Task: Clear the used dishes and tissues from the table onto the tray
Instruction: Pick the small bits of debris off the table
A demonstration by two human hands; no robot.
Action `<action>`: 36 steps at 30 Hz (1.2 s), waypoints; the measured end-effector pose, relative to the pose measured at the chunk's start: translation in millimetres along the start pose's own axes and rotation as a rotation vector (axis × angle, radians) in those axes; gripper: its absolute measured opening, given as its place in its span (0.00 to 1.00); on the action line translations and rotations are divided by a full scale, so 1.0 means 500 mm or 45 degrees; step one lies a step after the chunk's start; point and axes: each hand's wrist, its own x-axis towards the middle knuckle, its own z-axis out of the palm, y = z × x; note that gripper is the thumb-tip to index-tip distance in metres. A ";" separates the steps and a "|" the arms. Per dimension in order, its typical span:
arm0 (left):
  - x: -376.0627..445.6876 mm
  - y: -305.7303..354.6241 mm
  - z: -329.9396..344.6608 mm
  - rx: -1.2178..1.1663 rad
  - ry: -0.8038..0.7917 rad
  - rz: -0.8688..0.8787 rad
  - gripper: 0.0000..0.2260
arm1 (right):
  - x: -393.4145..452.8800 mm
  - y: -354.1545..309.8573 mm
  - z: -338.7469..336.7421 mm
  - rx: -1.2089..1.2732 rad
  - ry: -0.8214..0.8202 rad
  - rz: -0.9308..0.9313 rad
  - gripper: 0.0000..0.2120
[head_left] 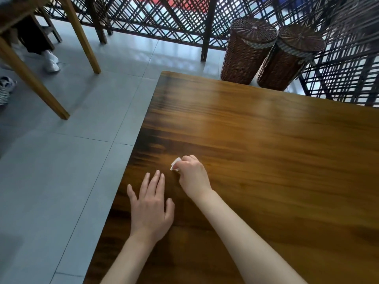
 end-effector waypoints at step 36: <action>-0.026 0.001 0.027 -0.031 -0.115 -0.073 0.29 | -0.082 0.025 -0.021 -0.008 0.028 0.038 0.12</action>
